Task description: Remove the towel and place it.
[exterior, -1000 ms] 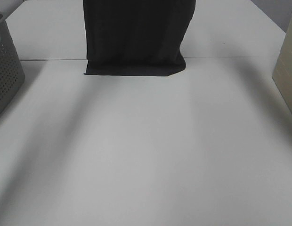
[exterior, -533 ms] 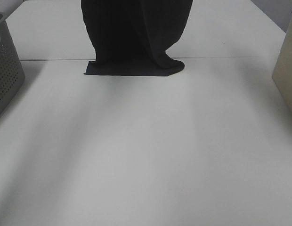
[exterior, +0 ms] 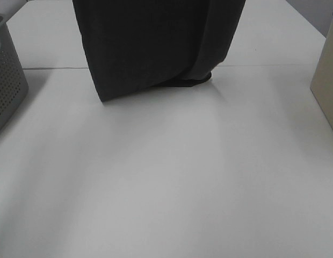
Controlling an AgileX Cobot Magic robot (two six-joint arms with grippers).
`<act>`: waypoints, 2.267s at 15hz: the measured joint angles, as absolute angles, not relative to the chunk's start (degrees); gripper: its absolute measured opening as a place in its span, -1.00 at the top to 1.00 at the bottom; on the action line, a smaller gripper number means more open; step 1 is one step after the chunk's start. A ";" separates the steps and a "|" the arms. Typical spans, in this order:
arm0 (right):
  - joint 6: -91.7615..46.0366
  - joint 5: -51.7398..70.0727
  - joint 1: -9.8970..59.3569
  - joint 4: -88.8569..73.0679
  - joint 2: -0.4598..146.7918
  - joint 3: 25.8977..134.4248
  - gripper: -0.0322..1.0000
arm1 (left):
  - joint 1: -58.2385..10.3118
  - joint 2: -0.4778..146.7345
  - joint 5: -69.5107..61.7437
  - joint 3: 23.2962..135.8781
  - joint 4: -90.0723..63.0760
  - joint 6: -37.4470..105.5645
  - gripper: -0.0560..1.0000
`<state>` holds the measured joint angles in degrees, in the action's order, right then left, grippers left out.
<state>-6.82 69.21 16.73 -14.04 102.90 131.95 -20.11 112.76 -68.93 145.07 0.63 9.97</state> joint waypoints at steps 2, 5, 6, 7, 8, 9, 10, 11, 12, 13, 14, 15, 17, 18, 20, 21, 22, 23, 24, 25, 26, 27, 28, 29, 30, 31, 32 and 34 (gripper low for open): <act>-6.82 69.67 16.73 -15.36 101.07 128.86 0.93 | -20.11 107.95 -68.93 134.82 -0.52 9.63 0.89; -6.82 69.79 16.73 -17.13 97.35 120.84 0.93 | -20.11 101.24 -68.87 121.01 -2.64 10.49 0.89; -6.82 69.79 16.73 -17.82 95.28 117.00 0.93 | -20.11 98.55 -68.87 116.65 -3.78 12.09 0.89; -6.82 69.79 16.73 -18.22 92.99 113.73 0.93 | -20.11 95.63 -68.81 112.47 -5.44 14.38 0.89; -6.82 69.79 16.84 -18.28 90.81 110.64 0.93 | -20.11 92.30 -68.75 107.43 -7.10 17.48 0.89; -6.88 69.84 17.02 -18.51 88.58 107.31 0.93 | -20.34 89.27 -68.35 102.67 -8.31 20.45 0.89; -6.99 69.84 17.13 -18.91 86.17 103.93 0.93 | -20.45 85.94 -68.12 97.35 -9.40 23.43 0.89; -7.10 69.90 17.13 -19.37 84.00 100.73 0.93 | -20.45 82.91 -67.49 92.76 -9.85 25.55 0.89; -7.22 69.90 17.19 -20.17 82.22 97.57 0.93 | -20.45 79.87 -67.04 88.75 -10.14 27.27 0.89; -7.28 69.96 17.19 -21.08 80.73 94.25 0.93 | -20.45 76.83 -66.69 85.14 -10.31 28.02 0.89; -7.28 69.96 17.19 -21.89 79.35 91.50 0.93 | -20.51 74.31 -66.23 82.62 -10.31 28.42 0.89; -7.45 69.90 17.36 -22.57 78.04 89.15 0.93 | -20.51 72.19 -65.89 80.39 -10.26 28.65 0.89; -7.68 69.84 17.76 -23.84 75.69 84.63 0.93 | -20.57 69.44 -65.66 76.38 -10.43 29.51 0.89; -7.68 69.79 17.76 -24.24 74.66 82.62 0.93 | -20.68 68.53 -65.55 74.14 -11.06 29.97 0.89; -7.68 69.73 17.76 -24.35 72.65 78.38 0.93 | -20.68 67.38 -65.43 69.67 -13.75 30.25 0.89; -7.68 69.73 17.76 -24.47 71.96 76.38 0.93 | -20.68 67.15 -65.43 67.61 -15.07 30.25 0.89; -7.68 69.73 17.76 -24.58 71.51 74.26 0.93 | -20.68 67.09 -65.43 65.72 -16.27 30.25 0.89; -7.68 69.67 17.76 -24.64 71.22 72.36 0.93 | -20.68 66.98 -65.43 63.66 -17.48 30.25 0.89; -7.68 69.67 17.76 -24.92 71.22 70.47 0.93 | -20.68 66.92 -65.43 61.54 -18.68 30.25 0.89; -7.73 69.61 17.76 -25.32 71.16 68.30 0.93 | -20.68 66.92 -65.37 59.07 -19.60 30.25 0.89; -7.73 69.56 17.76 -25.73 71.16 65.95 0.93 | -20.68 66.92 -65.26 56.32 -20.74 30.25 0.89; -7.79 69.56 17.76 -26.01 71.16 63.66 0.93 | -20.68 66.92 -65.20 53.69 -22.12 30.31 0.89; -7.85 69.50 17.76 -26.47 71.16 61.08 0.93 | -20.68 66.92 -65.15 51.11 -23.66 30.77 0.89; -7.85 69.50 17.76 -27.04 71.16 57.98 0.93 | -20.68 66.92 -65.15 48.53 -24.87 30.94 0.89; -7.91 69.50 17.76 -27.44 71.16 55.12 0.93 | -20.68 66.86 -65.15 46.52 -25.90 31.11 0.89; -8.08 69.50 17.76 -28.25 71.33 52.43 0.93 | -20.51 66.86 -65.15 44.69 -26.59 31.11 0.89; -8.25 69.50 17.76 -28.71 72.14 49.68 0.93 | -20.51 66.86 -65.15 43.32 -27.44 31.11 0.89; -9.00 69.39 17.70 -29.11 75.52 45.49 0.93 | -20.51 67.72 -65.26 41.02 -28.93 31.11 0.89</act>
